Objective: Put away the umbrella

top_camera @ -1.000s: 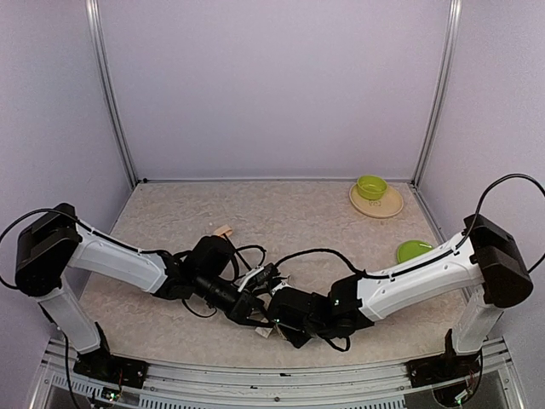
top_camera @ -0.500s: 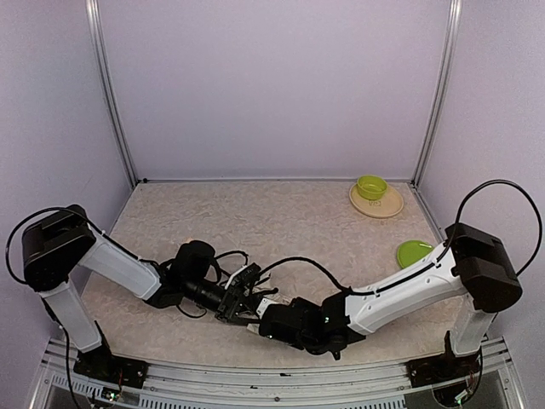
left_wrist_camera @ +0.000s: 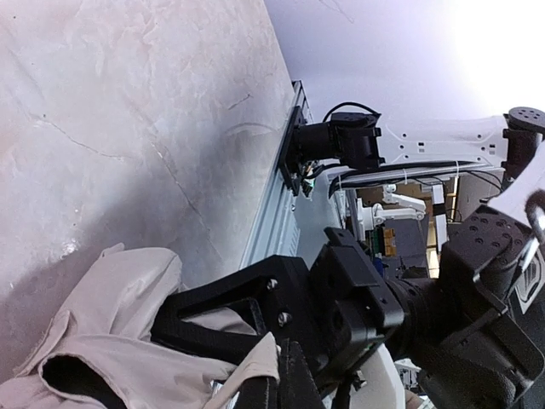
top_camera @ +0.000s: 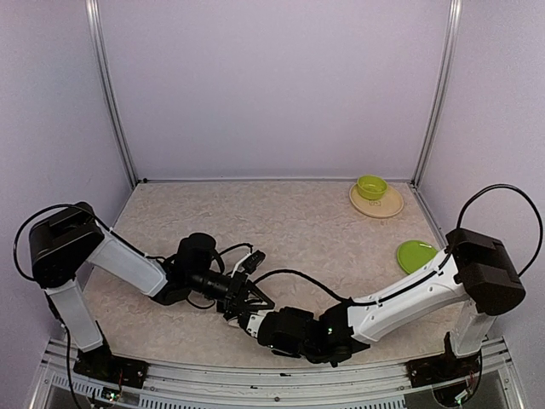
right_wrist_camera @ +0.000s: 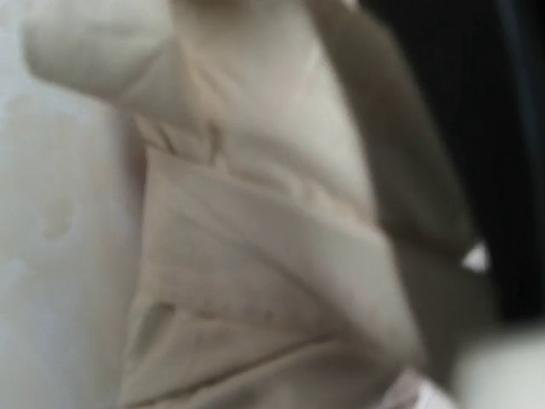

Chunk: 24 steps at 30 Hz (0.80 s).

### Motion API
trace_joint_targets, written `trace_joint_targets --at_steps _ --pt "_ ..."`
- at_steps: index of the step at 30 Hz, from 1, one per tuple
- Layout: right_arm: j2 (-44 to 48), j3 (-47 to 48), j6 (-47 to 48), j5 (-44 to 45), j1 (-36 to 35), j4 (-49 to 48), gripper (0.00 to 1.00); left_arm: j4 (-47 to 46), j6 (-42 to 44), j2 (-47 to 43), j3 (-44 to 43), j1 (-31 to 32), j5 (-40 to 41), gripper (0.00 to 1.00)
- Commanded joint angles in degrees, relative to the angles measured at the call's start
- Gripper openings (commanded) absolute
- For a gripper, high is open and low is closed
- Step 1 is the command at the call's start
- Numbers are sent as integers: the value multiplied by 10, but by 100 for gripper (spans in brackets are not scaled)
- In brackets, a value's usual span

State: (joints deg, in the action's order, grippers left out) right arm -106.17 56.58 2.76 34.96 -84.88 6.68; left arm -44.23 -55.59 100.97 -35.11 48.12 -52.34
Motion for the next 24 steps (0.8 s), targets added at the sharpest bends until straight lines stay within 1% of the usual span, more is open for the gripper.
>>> trace_joint_targets --at_steps 1,3,6,7,11,13,14,16,20,22,24 --pt "-56 14 60 -105 -21 39 0 -66 36 10 -54 -15 49 0" --pt "-59 7 58 -110 -26 40 0 -36 58 10 -52 -38 74 0" --pt "-61 3 51 -118 -34 49 0 74 147 15 -60 -68 148 0" --pt "-62 4 48 -118 -37 54 0 89 166 23 -62 -71 158 0" --pt "-57 8 30 -124 -41 57 0 102 191 82 -65 -68 162 0" --pt "-47 3 14 -119 -41 51 0 94 189 110 -53 -62 157 0" --pt "-43 0 7 -113 -41 49 0 97 196 117 -44 -55 166 0" --pt "-41 3 -10 -106 -40 52 6 125 224 120 -38 -44 200 0" --pt "-41 8 -49 -86 -30 66 12 154 255 119 -25 -25 223 0" --pt "-37 8 -66 -75 -21 70 21 168 275 114 -18 -17 244 0" --pt "-27 6 -75 -73 -15 65 27 167 280 114 -12 -15 250 0"
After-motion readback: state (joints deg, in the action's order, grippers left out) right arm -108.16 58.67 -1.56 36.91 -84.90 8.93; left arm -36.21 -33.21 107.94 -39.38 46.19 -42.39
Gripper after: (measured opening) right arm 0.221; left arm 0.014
